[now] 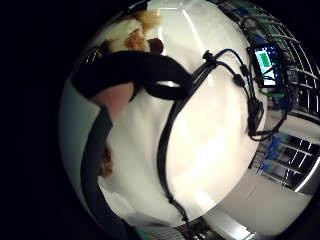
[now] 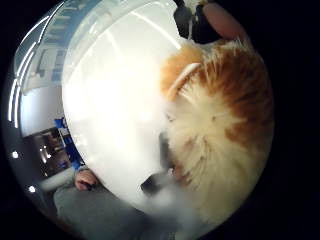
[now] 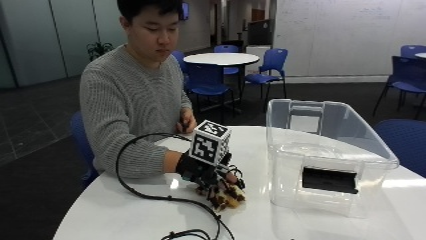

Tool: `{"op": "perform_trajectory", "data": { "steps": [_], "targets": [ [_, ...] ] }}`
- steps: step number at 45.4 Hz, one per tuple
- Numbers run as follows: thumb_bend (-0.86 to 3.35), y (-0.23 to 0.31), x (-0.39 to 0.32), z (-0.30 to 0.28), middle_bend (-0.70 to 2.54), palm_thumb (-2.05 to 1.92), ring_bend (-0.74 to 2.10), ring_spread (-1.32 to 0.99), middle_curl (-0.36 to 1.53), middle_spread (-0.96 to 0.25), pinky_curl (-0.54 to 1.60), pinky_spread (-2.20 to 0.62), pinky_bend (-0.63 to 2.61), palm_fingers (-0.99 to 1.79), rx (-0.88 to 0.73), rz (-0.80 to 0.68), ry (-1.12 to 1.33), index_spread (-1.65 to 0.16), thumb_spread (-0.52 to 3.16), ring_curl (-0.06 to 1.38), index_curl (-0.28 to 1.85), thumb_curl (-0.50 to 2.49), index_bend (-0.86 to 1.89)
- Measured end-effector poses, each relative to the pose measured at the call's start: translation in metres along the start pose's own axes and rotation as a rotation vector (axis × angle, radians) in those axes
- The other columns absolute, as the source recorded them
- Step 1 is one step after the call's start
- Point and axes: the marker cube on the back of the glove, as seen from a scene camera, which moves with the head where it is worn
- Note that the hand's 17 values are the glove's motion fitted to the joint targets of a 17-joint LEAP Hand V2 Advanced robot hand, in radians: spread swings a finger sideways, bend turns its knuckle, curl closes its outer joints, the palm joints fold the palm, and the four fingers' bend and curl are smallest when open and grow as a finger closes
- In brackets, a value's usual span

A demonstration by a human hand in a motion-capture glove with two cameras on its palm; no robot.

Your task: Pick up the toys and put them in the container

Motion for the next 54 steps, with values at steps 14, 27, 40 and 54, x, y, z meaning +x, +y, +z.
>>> {"op": "perform_trajectory", "data": {
  "steps": [14,27,40,54],
  "targets": [
    [0.17,-0.017,0.001,-0.01,0.44,0.53,0.56,-0.27,0.29,-0.25,0.35,-0.2,0.97,0.81,0.174,-0.011,0.065,-0.39,1.33,0.28,0.45,0.47,0.43],
    [0.19,-0.002,0.003,-0.115,0.59,0.69,0.66,-0.46,0.4,-0.32,0.38,-0.38,0.91,0.96,0.316,-0.031,-0.06,-0.31,1.01,0.38,0.62,0.65,0.57],
    [0.14,-0.008,-0.022,-0.276,0.62,0.66,0.68,-0.51,0.47,-0.34,0.4,-0.41,0.96,0.91,0.452,-0.145,-0.11,-0.26,0.81,0.44,0.74,0.78,0.6],
    [0.1,-0.119,-0.103,-0.272,0.6,0.65,0.68,-0.51,0.54,-0.35,0.41,-0.4,1.02,0.84,0.382,-0.063,-0.244,-0.25,0.72,0.48,0.83,0.88,0.56]
  ]
}}
